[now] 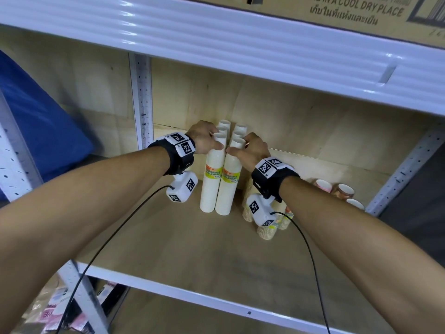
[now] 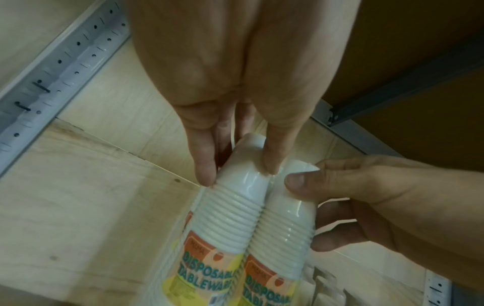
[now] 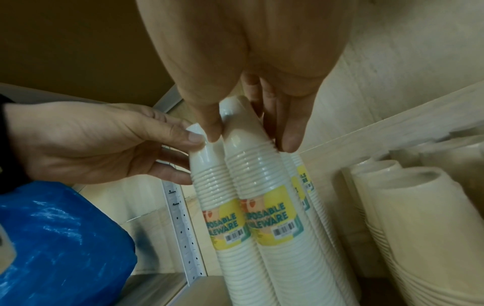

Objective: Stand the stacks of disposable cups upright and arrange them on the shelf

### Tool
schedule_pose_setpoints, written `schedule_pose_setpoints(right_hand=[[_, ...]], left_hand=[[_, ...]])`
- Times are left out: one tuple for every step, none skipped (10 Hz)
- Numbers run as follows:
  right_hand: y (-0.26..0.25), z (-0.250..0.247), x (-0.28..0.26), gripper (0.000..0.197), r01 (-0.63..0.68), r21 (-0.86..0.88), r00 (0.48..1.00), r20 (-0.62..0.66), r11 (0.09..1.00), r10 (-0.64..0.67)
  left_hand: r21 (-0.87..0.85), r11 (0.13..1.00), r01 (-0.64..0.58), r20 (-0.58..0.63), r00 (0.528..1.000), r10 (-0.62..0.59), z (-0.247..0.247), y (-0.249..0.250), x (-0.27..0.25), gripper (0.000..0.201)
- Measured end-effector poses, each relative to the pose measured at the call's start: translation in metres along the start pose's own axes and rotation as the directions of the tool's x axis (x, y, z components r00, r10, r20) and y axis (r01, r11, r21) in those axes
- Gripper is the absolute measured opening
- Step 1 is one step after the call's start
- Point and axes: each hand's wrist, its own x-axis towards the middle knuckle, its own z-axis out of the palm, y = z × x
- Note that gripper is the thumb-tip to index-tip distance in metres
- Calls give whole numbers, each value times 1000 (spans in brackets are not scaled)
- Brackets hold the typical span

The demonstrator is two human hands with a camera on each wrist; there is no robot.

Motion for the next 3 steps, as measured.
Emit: schedule_pose_setpoints(right_hand=[[-4,-4,-2,58,1,6,1000,0,1000,-1],[-13,-15,-13,68,-1,0,1000,18,1000,1],[-13,-20,-20,70,8,-4,1000,-19,1000,-8]], left_hand=[[-22,1000,19,2,1000,-19,-4,0,2,63],[12,1000,1,-5,1000,-1,-13,9,-8,65],[79,996,-36,-71,997,42,-23,12,-20,67]])
